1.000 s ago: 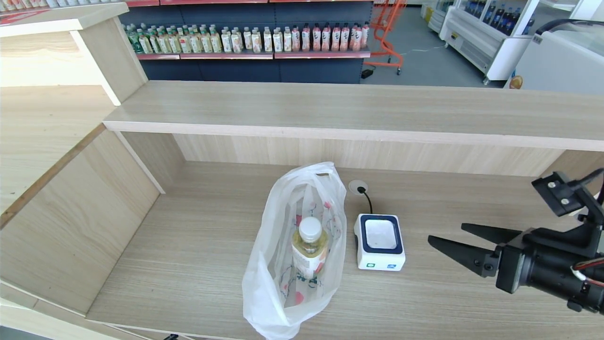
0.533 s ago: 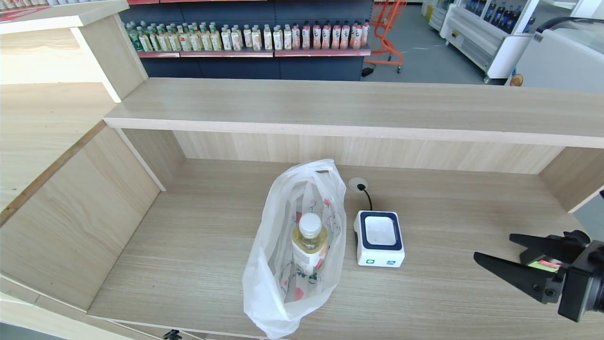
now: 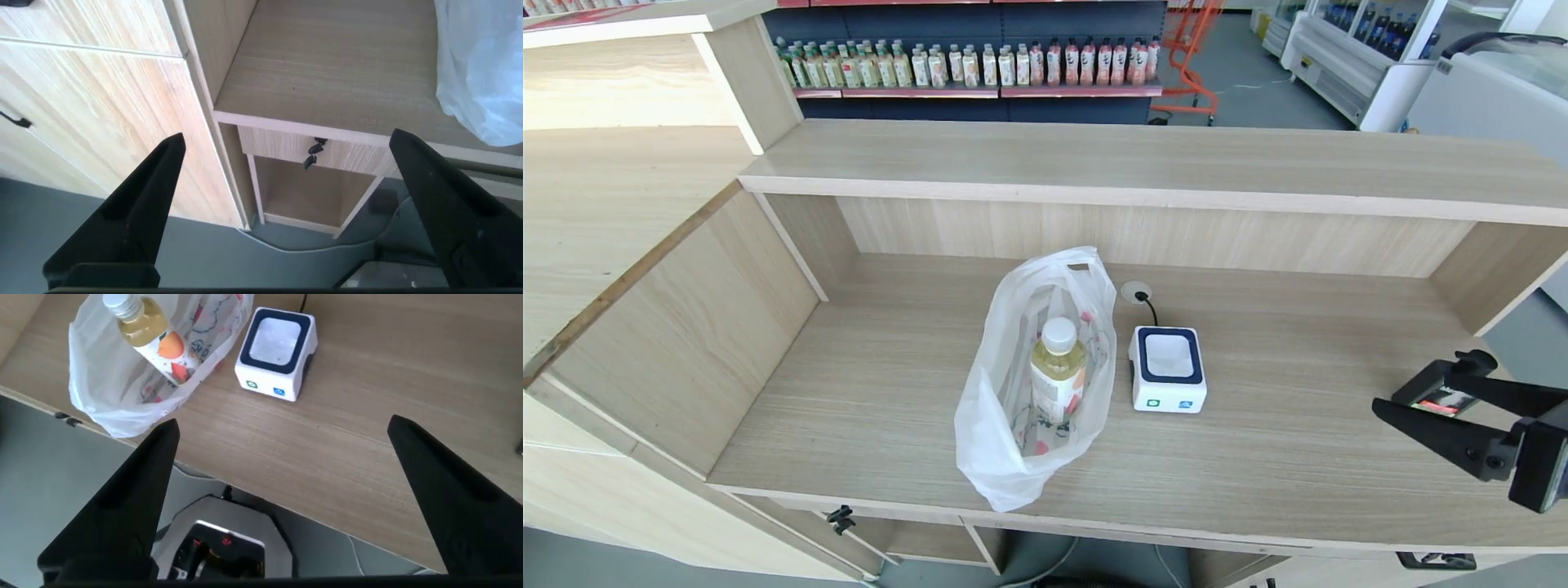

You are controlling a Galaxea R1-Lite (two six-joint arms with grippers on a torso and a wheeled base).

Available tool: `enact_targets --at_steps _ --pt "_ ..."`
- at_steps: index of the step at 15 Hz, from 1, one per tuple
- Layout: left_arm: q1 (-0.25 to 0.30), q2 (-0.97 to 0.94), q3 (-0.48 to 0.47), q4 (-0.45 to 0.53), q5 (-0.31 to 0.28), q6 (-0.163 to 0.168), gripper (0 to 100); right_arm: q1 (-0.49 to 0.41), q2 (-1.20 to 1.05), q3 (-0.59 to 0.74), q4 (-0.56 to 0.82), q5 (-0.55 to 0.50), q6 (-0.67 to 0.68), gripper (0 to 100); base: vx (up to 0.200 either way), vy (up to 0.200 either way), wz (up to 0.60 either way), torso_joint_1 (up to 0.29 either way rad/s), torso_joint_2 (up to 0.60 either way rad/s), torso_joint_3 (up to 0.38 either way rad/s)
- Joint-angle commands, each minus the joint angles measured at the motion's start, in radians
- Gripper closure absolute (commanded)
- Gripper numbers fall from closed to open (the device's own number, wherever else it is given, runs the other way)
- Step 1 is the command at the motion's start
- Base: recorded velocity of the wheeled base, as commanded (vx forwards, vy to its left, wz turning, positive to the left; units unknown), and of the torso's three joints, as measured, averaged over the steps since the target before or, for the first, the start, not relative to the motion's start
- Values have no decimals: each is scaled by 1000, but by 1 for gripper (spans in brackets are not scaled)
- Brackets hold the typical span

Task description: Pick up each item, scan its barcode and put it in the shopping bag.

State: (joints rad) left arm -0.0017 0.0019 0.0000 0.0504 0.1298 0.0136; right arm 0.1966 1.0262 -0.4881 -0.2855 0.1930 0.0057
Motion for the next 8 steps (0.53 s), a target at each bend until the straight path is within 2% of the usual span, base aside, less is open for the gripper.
enact_targets --at_steps 1,2,3,8 --pt "0 0 0 0 1 0 0 -9 34 -9 -1 0 0 0 0 -200 0 7 7 2" --pt "0 0 0 0 1 0 0 -94 64 -7 5 0 -44 0 0 -200 0 7 -12 12" --pt "0 0 0 0 1 0 0 -132 72 -9 29 0 -61 0 0 -200 0 2 2 -2" --pt "0 0 0 0 1 -3 0 -163 68 -6 135 0 -63 0 0 -200 0 3 1 3"
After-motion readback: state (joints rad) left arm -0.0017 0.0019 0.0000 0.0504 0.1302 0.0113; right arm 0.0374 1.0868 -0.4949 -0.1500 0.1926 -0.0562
